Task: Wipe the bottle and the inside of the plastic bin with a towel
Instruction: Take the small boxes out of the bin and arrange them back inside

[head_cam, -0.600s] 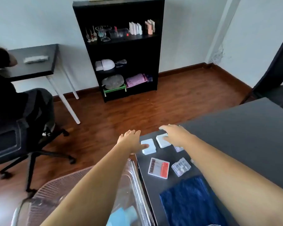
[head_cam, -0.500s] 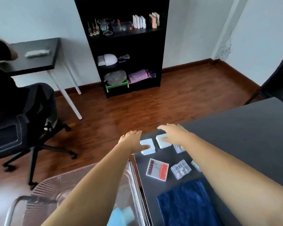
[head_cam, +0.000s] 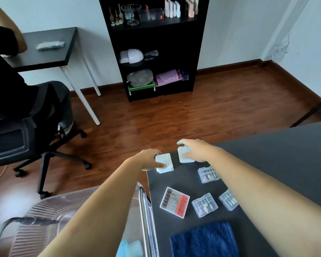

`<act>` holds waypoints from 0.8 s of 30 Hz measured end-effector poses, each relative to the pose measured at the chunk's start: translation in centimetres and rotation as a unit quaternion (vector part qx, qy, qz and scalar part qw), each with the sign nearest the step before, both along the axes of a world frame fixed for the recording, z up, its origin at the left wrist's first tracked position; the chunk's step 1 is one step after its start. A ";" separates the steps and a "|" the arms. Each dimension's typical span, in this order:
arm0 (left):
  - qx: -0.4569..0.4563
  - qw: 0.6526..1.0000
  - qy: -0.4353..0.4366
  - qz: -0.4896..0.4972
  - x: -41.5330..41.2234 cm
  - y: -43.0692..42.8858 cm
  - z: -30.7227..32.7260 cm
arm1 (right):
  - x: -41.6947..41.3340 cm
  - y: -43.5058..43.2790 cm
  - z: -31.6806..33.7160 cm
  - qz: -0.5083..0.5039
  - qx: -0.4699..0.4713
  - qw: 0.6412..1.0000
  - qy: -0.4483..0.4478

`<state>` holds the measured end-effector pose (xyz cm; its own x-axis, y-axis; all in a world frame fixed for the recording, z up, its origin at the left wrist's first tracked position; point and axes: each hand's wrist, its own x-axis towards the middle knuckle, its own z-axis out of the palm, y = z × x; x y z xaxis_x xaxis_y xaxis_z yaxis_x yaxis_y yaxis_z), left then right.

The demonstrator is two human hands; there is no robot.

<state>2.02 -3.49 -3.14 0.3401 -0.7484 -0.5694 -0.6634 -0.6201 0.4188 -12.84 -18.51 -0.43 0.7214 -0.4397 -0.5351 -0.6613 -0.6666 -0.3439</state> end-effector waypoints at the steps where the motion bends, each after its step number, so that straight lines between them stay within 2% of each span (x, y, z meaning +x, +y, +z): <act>1: -0.005 1.000 0.001 0.004 0.1 -0.2 0.0 | 0.1 -0.1 0.0 -0.008 0.006 1.000 -0.007; 9: -0.097 0.992 -0.023 0.072 -0.6 -0.3 0.6 | 0.7 0.3 0.3 -0.074 0.020 0.987 -0.142; 13: -0.154 0.981 -0.013 0.121 -0.8 0.8 1.6 | 1.0 0.9 1.5 -0.126 0.042 0.975 -0.177; 18: -0.183 0.973 -0.022 0.136 1.0 4.3 4.5 | 3.1 3.7 4.6 -0.109 0.043 0.970 -0.214; 24: -0.184 0.965 -0.038 0.183 5.0 12.5 8.0 | 7.8 11.0 7.2 -0.058 0.080 0.966 -0.238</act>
<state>6.99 8.97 4.87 0.6497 -0.7177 -0.2507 -0.4662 -0.6366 0.6142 -4.99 -7.49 6.74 0.8532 -0.4720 -0.2219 -0.4698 -0.5108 -0.7200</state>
